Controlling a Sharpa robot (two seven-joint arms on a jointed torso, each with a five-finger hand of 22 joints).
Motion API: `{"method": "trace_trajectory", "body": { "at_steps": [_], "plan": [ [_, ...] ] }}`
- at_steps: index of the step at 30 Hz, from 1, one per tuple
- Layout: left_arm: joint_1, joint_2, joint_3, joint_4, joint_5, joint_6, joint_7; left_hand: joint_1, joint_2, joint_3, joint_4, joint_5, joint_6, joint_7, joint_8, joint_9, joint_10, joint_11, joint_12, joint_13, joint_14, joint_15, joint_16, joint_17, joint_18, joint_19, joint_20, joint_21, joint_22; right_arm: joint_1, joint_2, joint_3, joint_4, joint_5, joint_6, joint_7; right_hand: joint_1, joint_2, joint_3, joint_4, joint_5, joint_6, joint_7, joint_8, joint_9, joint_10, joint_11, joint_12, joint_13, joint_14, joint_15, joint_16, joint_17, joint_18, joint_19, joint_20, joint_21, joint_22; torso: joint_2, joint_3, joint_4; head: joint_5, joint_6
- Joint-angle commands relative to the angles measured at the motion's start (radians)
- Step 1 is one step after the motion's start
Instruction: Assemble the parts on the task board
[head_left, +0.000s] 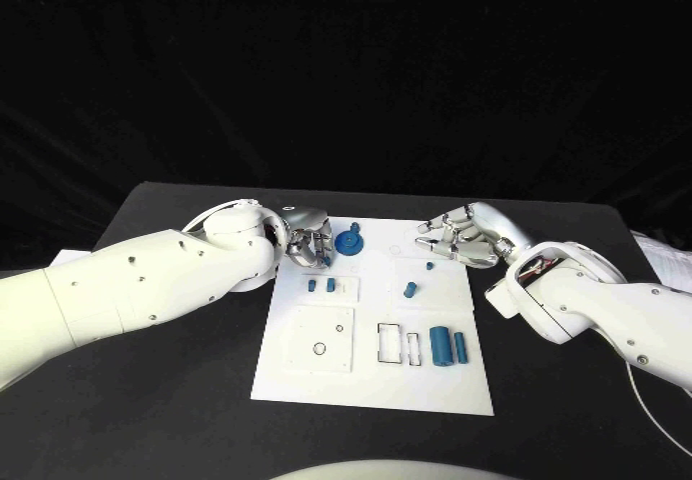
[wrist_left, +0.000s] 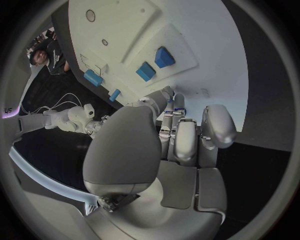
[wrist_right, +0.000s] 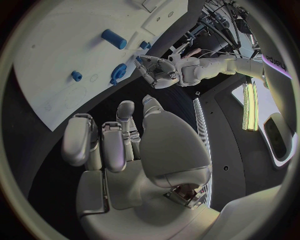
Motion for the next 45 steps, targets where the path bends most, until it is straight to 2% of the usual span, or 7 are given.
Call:
{"method": "trace_trajectory", "body": {
  "at_steps": [1,28,33,35,45],
  "plan": [
    [0.001,0.004,0.0,0.001,-0.015,0.031,-0.001,-0.012,0.0,-0.002,-0.006,-0.004,0.006,-0.001,0.005,0.001,0.005,0.0,-0.003,0.001,0.025,-0.006,-0.003,-0.001,-0.007,0.002,0.001,0.002,-0.001,-0.001,0.001,0.0,0.001,-0.003,0.011,0.003,-0.001,0.013,-0.006,0.001,0.005,0.006,0.0,0.003,-0.001,-0.004,0.0,0.0,0.0,0.048,0.002,-0.004,0.01,0.006,-0.006,0.0,-0.004,0.0,0.0,-0.0001,0.0007,-0.001,-0.001],
    [0.001,0.004,-0.002,-0.001,-0.016,0.067,-0.028,-0.017,0.001,-0.004,-0.006,-0.005,0.011,-0.002,0.003,0.0,0.011,-0.002,-0.008,0.003,0.024,-0.007,-0.003,-0.003,-0.007,0.001,0.001,0.003,0.002,-0.001,0.0,0.0,0.002,-0.003,0.011,0.003,-0.001,0.013,-0.006,0.001,0.005,0.006,0.0,0.003,-0.001,-0.004,0.0,0.0,0.0,0.048,0.002,-0.004,0.01,0.006,-0.006,0.0,-0.004,0.0,0.0,-0.0009,0.0009,-0.001,-0.005],
    [0.0,0.007,-0.002,-0.004,-0.016,0.072,-0.029,-0.027,-0.004,-0.005,-0.006,-0.004,-0.011,0.007,-0.016,-0.009,0.002,0.005,-0.025,0.001,0.023,-0.002,-0.003,-0.009,-0.008,0.0,0.003,0.005,0.006,-0.001,0.0,0.0,0.001,-0.003,0.011,0.003,-0.001,0.013,-0.006,0.001,0.005,0.006,0.0,0.003,-0.001,-0.004,0.0,0.0,0.0,0.048,0.002,-0.004,0.01,0.006,-0.006,0.0,-0.004,0.0,0.0,-0.0009,0.0001,-0.001,-0.005],
    [0.0,0.008,-0.003,-0.005,-0.016,0.073,-0.03,-0.031,-0.008,-0.003,-0.006,-0.004,-0.037,0.011,-0.037,-0.019,0.0,0.009,-0.035,0.001,0.023,0.001,-0.003,-0.013,-0.009,-0.001,0.005,0.005,0.007,-0.001,0.0,0.0,0.001,-0.003,0.011,0.003,-0.001,0.013,-0.006,0.001,0.005,0.006,0.0,0.003,-0.001,-0.004,0.0,0.0,0.0,0.048,0.002,-0.004,0.01,0.006,-0.006,0.0,-0.004,0.0,0.0,-0.0006,0.0009,-0.002,-0.006],
    [0.0,0.007,-0.004,-0.008,-0.015,0.078,-0.039,-0.049,-0.024,0.001,0.0,-0.003,-0.097,0.026,-0.09,-0.046,-0.01,0.022,-0.064,-0.002,0.02,0.011,-0.003,-0.026,-0.008,-0.003,0.014,0.0,0.008,-0.001,0.0,0.0,0.001,-0.003,0.011,0.002,-0.001,0.013,-0.006,0.001,0.005,0.006,0.0,0.003,-0.001,-0.004,0.0,0.0,0.0,0.048,0.002,-0.004,0.01,0.006,-0.006,0.0,-0.004,0.0,-0.001,-0.0002,0.0011,-0.001,-0.007]
  ]
}}
